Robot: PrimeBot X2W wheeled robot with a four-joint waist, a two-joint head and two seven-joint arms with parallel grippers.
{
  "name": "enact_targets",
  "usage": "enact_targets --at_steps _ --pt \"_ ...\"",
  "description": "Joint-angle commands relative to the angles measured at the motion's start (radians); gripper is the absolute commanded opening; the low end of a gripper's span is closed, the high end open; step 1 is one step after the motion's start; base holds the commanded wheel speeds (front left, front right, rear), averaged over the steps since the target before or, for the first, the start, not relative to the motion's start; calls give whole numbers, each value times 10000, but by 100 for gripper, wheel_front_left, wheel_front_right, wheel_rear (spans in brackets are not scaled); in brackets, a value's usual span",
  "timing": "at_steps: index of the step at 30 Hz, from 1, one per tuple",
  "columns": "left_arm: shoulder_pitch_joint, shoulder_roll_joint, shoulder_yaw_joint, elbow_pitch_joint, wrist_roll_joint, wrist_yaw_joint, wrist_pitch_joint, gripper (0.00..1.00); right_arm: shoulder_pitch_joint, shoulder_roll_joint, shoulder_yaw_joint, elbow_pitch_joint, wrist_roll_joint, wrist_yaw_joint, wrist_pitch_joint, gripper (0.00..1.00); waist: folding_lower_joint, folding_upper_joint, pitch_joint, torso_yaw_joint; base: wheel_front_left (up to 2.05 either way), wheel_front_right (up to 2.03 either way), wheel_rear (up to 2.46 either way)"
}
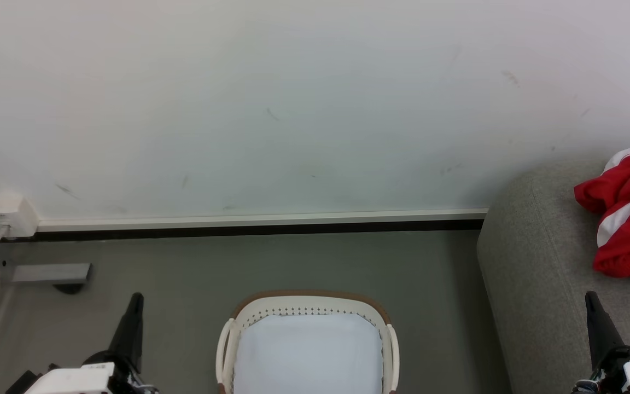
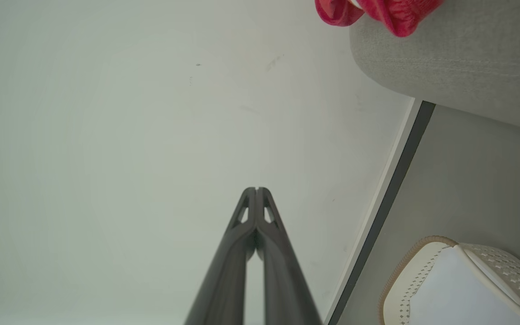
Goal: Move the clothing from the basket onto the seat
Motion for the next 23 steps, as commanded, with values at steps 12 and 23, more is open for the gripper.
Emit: enact_targets --at_steps 12,23 --pt "-86 66 17 -29 -143 -39 41 0 -125 -73 -38 -42 18 -21 27 0 0 0 0 0 0 0 0" --pt "-86 66 17 -30 -143 -39 41 0 -125 -73 -38 -42 18 -21 27 0 0 0 0 0 0 0 0"
